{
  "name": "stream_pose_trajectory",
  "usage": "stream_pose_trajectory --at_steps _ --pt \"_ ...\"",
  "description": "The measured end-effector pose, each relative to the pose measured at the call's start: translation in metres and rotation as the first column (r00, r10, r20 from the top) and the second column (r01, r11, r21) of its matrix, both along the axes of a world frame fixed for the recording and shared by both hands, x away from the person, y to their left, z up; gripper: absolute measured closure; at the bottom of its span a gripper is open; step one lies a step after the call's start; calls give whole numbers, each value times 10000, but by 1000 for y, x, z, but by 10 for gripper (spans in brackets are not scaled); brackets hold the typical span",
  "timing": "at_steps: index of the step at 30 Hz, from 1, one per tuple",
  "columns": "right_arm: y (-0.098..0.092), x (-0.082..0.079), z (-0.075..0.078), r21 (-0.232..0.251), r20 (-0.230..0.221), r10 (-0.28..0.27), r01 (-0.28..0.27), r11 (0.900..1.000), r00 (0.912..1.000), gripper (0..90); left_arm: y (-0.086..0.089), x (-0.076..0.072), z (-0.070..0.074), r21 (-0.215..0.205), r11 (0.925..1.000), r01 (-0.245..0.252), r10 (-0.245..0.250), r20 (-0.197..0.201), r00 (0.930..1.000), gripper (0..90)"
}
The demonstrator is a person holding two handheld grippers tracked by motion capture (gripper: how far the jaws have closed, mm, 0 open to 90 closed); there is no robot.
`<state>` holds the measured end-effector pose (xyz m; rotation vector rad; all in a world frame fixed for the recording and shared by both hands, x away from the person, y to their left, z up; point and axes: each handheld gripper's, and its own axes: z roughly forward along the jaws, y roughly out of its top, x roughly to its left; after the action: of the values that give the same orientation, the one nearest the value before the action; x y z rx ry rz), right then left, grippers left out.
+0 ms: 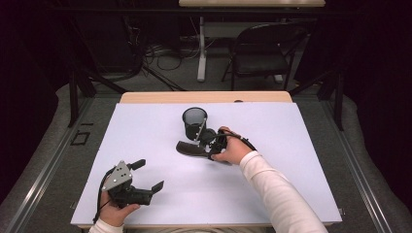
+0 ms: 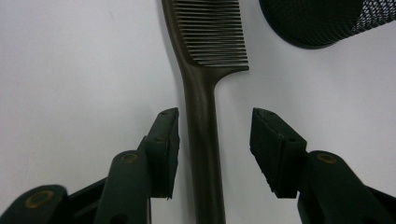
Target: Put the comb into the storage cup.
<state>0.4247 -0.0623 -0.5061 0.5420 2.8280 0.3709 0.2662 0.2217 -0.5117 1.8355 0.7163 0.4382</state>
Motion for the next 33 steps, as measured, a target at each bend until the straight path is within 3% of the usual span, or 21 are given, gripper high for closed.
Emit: stream_pose_trajectory --at_steps 10,17,33 --pt "3 0 -5 -140 83 18 -17 9999 10000 505 0 0 0 30 10000 -1 1 18 10000 24" --pt "5 0 -9 -409 -236 176 -185 9990 9996 562 0 0 0 38 10000 6 -6 -15 10000 24" --pt "8 0 -15 -573 -334 287 -306 9979 9990 621 0 0 0 55 10000 39 -39 -12 10000 24"
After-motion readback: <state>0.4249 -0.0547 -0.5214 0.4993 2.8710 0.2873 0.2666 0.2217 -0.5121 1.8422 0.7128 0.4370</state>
